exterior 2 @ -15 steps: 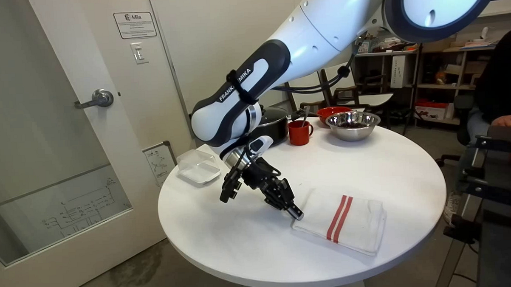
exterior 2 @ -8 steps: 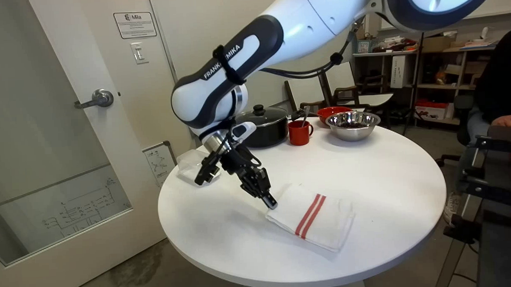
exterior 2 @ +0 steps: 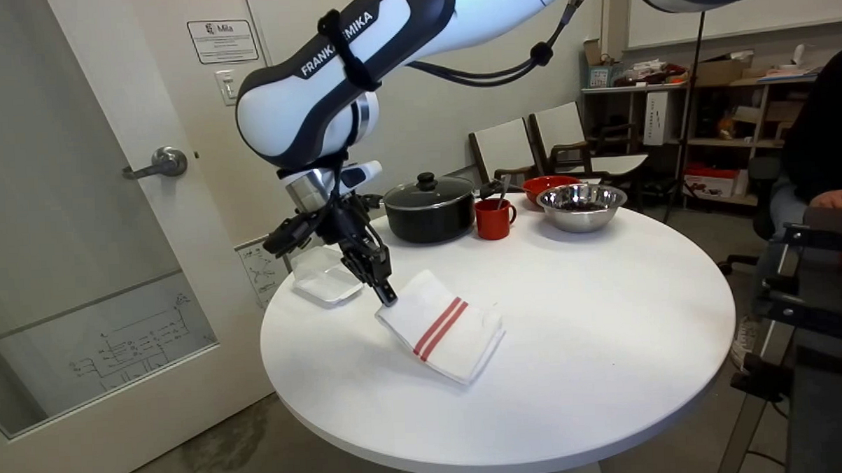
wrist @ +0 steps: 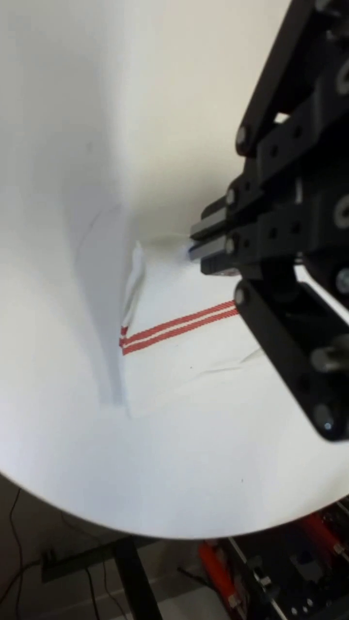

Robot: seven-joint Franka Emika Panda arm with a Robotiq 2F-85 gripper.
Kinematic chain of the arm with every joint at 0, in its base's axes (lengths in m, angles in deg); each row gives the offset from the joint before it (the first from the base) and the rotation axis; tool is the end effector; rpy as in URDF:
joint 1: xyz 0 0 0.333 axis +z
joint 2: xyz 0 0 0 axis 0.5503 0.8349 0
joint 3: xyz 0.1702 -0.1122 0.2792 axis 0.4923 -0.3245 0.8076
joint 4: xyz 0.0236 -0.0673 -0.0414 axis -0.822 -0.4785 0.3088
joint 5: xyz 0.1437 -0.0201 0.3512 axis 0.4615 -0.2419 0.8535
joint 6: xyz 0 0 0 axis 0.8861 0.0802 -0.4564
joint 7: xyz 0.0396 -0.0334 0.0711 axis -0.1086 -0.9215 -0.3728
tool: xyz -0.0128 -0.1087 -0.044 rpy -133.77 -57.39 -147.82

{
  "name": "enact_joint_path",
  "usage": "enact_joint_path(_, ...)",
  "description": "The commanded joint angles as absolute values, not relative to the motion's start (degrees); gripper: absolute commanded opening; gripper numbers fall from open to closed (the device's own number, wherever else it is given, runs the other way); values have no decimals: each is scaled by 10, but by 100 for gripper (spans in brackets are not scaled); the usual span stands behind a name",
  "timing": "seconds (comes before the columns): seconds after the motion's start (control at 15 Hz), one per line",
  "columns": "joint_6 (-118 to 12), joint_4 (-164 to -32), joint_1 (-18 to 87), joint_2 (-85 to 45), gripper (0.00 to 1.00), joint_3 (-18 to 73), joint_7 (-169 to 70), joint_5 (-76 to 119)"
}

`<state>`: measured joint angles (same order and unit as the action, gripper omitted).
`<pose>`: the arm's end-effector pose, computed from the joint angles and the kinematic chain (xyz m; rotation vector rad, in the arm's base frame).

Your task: Fold the towel, then use it to wipe the table

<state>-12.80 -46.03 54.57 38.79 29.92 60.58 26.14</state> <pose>0.7178 0.2683 0.1182 1.8948 -2.0581 -0.1874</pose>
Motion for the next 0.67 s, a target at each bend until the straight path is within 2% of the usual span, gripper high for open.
enact_joint_path(0.0, -211, -477, 572, 372, 1, 265, 639, 225)
enact_joint_path(0.33, -317, -490, 603, 374, 1, 220, 685, 176)
enact_joint_path(0.6, -345, -503, 589, 360, 1, 242, 693, 213)
